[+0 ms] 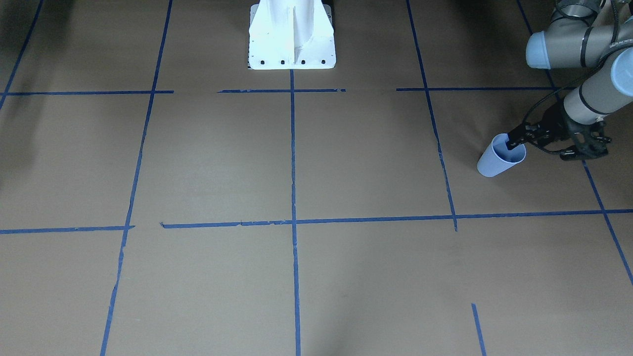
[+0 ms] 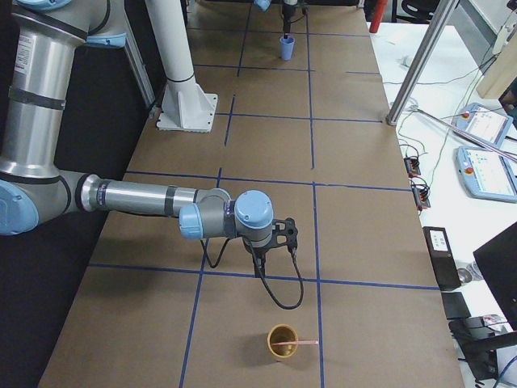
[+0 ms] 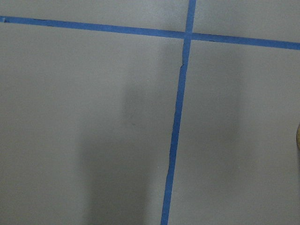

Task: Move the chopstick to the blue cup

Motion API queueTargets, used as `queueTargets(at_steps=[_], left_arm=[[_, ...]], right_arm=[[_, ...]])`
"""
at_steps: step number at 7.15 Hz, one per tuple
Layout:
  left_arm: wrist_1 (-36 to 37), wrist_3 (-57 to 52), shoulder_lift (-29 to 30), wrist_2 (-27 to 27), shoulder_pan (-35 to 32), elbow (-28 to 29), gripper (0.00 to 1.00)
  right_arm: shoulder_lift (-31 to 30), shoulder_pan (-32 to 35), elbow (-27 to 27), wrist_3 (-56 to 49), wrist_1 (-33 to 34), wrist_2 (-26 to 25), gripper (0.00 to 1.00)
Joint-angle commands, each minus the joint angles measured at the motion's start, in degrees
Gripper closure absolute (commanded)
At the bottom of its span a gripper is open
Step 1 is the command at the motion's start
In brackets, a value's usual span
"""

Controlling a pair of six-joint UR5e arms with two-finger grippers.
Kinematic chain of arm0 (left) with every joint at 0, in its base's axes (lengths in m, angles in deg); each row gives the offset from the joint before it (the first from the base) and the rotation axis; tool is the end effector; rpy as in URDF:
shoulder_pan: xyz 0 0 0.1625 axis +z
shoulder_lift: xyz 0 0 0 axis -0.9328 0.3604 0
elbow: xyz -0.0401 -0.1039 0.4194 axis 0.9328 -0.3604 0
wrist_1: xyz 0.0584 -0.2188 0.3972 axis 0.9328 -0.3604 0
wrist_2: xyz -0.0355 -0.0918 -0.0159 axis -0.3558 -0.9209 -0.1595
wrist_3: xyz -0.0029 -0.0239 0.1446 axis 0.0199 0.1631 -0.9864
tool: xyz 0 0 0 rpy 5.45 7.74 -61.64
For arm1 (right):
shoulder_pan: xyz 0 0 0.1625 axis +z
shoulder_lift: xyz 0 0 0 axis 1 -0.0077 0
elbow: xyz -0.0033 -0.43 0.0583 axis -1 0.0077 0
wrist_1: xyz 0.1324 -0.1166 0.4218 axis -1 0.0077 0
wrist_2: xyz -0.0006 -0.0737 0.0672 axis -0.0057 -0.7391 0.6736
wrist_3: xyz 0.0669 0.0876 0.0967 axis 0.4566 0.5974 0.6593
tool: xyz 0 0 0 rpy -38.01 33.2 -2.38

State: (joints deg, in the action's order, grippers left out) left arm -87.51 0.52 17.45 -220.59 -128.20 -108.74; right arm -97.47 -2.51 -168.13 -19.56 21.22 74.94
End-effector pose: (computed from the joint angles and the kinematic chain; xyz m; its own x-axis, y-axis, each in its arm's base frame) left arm 0.2688 -0.5189 0.5655 0.6716 -0.0581 -0.7386 -0.0246 0.9946 -0.1007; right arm 0.0018 -0.4343 0.6968 0.6633 -0.1123 0.7399 0.0418 0.9927 0.1132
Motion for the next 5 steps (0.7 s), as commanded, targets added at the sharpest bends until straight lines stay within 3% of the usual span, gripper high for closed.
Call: queueTargets(at_steps=[1,2,3,5], left_arm=[[0.1,0.0,0.6,0.1,1.0,0.5,0.94],[0.1,0.2,1.4,-0.3,1.2,-0.5,1.0],[0.5,1.2,3.5,-0.6,1.2,-2.5,1.0],[6.4,16.1,14.9,-0.4,4.1,-7.5,1.0]], right_arm=[[0.1,-0.1,0.0,-0.1,0.0,0.0,0.0],[0.1,-0.1,0.0,0.2,0.0,0.0,0.0],[0.1,-0.1,0.0,0.0,-0.1,0.1,0.0],[0.2,-0.1,0.0,-0.1,-0.1,0.1,0.0]])
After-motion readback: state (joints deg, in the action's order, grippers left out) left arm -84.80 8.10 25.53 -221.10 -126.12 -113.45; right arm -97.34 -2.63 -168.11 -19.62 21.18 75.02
